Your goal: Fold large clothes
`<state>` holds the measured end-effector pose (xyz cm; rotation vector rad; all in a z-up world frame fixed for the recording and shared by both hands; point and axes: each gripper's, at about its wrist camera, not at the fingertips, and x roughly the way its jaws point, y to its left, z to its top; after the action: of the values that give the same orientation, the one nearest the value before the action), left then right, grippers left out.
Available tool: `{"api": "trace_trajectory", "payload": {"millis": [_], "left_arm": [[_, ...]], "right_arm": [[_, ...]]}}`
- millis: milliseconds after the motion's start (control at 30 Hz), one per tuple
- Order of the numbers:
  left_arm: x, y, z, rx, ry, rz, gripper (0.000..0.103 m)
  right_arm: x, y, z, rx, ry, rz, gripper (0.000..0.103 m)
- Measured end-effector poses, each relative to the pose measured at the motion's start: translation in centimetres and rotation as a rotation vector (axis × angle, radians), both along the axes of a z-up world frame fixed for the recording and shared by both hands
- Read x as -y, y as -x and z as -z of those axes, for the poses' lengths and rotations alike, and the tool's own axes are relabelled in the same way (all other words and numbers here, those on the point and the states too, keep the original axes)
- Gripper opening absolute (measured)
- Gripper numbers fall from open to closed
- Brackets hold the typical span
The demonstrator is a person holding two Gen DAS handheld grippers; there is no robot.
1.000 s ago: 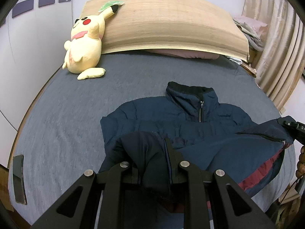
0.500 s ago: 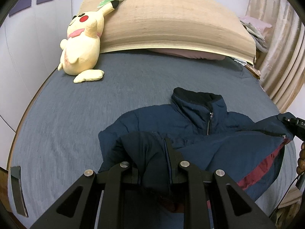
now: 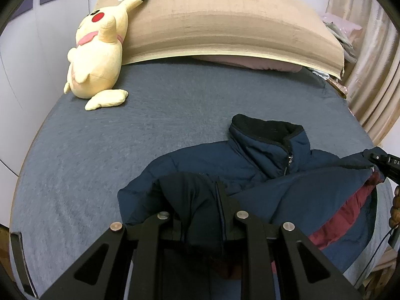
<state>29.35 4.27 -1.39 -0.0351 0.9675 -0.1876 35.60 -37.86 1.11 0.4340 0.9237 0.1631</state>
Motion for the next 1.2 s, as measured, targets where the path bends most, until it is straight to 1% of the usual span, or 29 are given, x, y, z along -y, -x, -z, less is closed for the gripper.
{"api": "trace_trajectory", "payload": {"millis": [267, 600, 967, 1067, 1167, 1200], "left_arm": [[0.1, -2.3, 1.6, -0.028, -0.008, -0.003, 0.02], [-0.1, -5.1, 3.4, -0.067, 0.001, -0.008, 0.021], [-0.1, -7.1, 4.8, -0.11, 0.017, -0.015, 0.022], [-0.1, -7.6, 5.4, -0.124, 0.019, -0.019, 0.024], [-0.3, -8.0, 6.1, -0.144, 0.026, -0.03, 0.025], [-0.3, -8.1, 6.1, -0.149, 0.033, -0.037, 0.026]], "right_arm": [[-0.3, -3.0, 1.8, -0.039, 0.003, -0.002, 0.01], [-0.3, -6.0, 4.1, -0.085, -0.001, -0.004, 0.01], [0.2, -8.1, 6.5, -0.148, -0.05, 0.002, 0.01], [0.3, -8.6, 6.9, -0.165, -0.065, 0.005, 0.01], [0.4, -9.0, 7.6, -0.189, -0.092, 0.017, 0.012], [0.5, -9.1, 7.8, -0.199, -0.109, 0.022, 0.015]]}}
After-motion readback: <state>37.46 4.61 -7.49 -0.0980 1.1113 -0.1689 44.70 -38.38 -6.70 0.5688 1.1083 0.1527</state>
